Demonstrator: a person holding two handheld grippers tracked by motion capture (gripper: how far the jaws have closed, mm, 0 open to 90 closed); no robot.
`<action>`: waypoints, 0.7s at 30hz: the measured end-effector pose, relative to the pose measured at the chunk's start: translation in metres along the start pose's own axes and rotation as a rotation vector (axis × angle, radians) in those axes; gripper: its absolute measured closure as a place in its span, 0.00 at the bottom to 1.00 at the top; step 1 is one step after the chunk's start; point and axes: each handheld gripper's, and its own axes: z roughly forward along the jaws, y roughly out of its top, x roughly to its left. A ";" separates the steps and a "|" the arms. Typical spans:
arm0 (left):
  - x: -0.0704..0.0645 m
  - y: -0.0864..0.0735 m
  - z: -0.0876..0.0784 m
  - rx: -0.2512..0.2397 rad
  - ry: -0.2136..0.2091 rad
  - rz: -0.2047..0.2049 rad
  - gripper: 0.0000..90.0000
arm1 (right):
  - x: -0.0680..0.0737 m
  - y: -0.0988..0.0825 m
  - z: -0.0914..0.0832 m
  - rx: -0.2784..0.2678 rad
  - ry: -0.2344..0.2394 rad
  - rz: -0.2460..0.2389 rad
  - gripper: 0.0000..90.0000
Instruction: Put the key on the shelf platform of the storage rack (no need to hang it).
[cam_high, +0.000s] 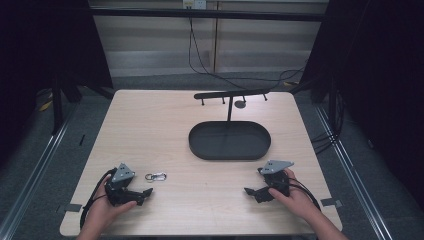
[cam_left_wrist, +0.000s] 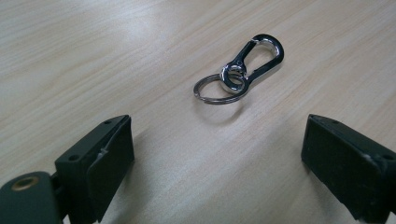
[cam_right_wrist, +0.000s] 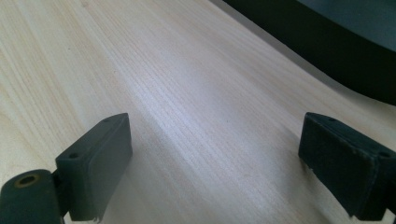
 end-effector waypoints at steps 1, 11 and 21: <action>0.000 0.000 0.000 0.000 0.002 -0.003 0.10 | 0.000 0.000 0.000 0.000 0.000 0.000 0.10; 0.002 0.012 -0.010 0.135 -0.019 -0.008 0.27 | 0.000 0.000 0.000 -0.001 0.001 -0.003 0.10; -0.007 0.042 -0.013 0.287 -0.090 0.008 0.37 | 0.000 0.000 0.000 0.000 0.000 -0.002 0.10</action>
